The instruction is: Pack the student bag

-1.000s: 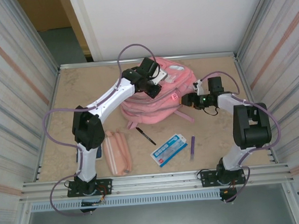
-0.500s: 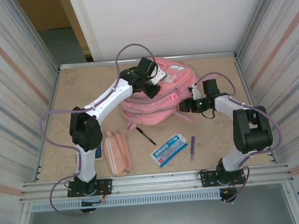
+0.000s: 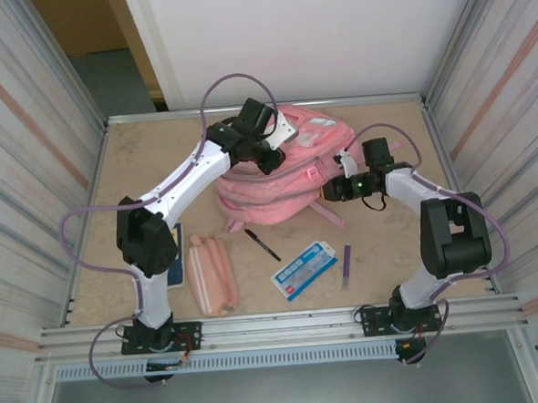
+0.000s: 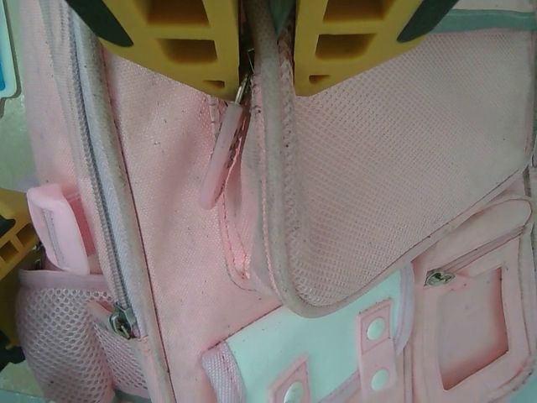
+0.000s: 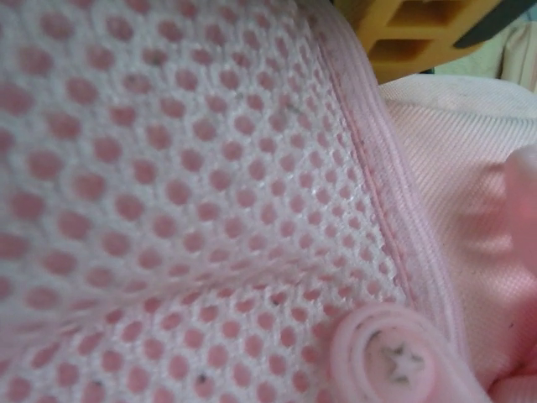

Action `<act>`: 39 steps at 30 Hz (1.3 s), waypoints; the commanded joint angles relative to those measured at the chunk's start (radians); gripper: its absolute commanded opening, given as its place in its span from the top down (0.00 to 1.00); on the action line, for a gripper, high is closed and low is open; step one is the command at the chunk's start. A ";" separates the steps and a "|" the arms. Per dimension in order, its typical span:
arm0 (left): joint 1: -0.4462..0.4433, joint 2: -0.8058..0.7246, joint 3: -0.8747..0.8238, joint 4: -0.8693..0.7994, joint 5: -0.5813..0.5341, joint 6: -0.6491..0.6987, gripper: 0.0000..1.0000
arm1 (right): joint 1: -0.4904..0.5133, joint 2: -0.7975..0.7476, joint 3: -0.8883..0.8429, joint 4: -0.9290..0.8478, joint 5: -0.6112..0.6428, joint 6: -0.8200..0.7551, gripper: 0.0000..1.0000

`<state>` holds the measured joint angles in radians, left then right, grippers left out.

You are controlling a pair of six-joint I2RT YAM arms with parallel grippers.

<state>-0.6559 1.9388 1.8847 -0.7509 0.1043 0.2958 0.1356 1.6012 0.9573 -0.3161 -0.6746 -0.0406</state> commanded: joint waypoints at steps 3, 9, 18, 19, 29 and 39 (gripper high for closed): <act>0.005 -0.105 0.022 0.126 0.042 0.043 1.00 | 0.018 -0.120 -0.004 -0.033 0.075 -0.037 0.77; 0.022 -0.096 -0.011 0.185 0.015 0.006 1.00 | 0.031 -0.080 0.082 -0.152 0.033 0.065 0.83; 0.027 -0.043 -0.038 0.274 0.021 -0.099 1.00 | 0.099 0.093 0.104 -0.185 -0.330 0.265 0.82; 0.027 -0.032 -0.035 0.278 0.031 -0.108 1.00 | 0.115 0.106 0.111 -0.191 -0.343 0.268 0.82; 0.014 0.041 -0.018 0.298 0.052 -0.150 1.00 | 0.222 0.097 0.117 0.027 -0.386 0.458 0.81; -0.005 0.120 0.019 0.350 0.064 -0.240 1.00 | 0.328 0.140 0.079 0.213 -0.221 0.634 0.78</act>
<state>-0.6395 2.0403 1.8431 -0.5392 0.1223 0.1295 0.4145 1.7161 1.0523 -0.2123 -0.9077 0.5163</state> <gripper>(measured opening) 0.157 0.217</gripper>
